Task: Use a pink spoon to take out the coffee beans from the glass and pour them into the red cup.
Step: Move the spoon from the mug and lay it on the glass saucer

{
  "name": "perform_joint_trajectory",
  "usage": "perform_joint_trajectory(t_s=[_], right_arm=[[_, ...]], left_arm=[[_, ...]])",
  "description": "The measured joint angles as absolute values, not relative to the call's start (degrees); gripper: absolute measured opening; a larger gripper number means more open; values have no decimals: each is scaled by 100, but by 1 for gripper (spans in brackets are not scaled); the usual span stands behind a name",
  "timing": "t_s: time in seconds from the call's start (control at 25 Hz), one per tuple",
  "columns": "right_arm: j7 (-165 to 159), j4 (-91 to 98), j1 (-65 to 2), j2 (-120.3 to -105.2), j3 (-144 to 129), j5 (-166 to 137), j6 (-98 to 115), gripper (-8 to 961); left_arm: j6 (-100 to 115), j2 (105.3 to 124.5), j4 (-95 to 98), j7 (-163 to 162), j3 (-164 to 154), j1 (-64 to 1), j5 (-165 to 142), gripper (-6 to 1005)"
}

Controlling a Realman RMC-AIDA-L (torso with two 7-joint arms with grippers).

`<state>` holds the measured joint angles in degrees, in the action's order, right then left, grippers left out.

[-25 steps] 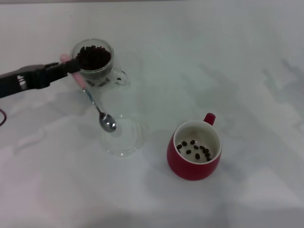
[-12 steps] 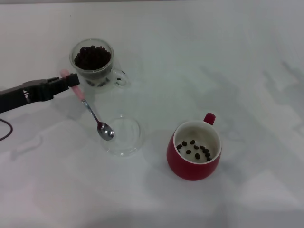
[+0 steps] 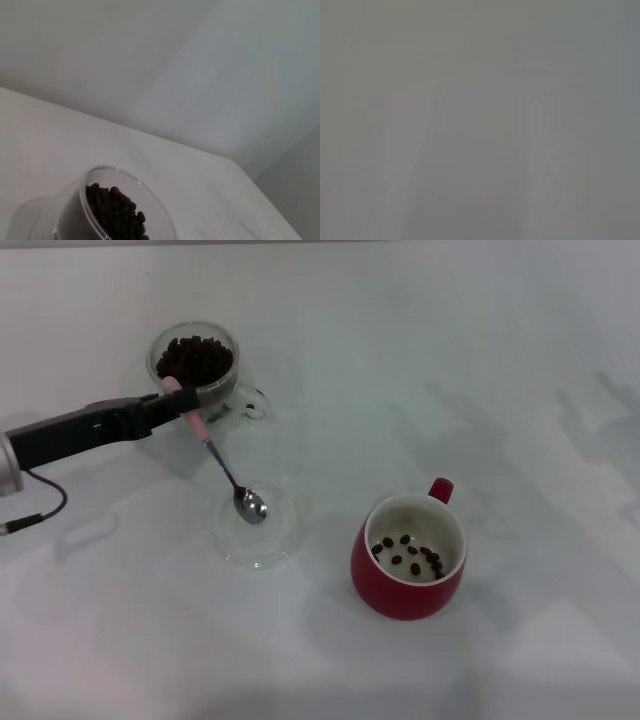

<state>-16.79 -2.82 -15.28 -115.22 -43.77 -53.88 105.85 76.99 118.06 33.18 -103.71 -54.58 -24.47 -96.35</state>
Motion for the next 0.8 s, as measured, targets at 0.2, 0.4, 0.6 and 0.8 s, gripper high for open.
perform_joint_trajectory(t_s=[0.2, 0.4, 0.6, 0.8], right_arm=[[-1679, -281, -1551, -11523, -4377, -5388, 10585, 609], [-1679, -266, -1569, -11523, -4377, -5388, 10577, 609], [-1679, -257, -1585, -11531, -4377, -5388, 10560, 609], [-1678, -264, -1590, -11531, -4377, -5388, 10576, 609]], left_arm=[[7379, 11825, 2938, -10331, -5466, -2692, -9734, 127], [7314, 11867, 2711, -10276, -5468, -2792, -9793, 127], [7312, 11886, 2434, -10095, -5563, -2877, -9788, 128], [7311, 11893, 2369, -10016, -5654, -2876, -9757, 128]])
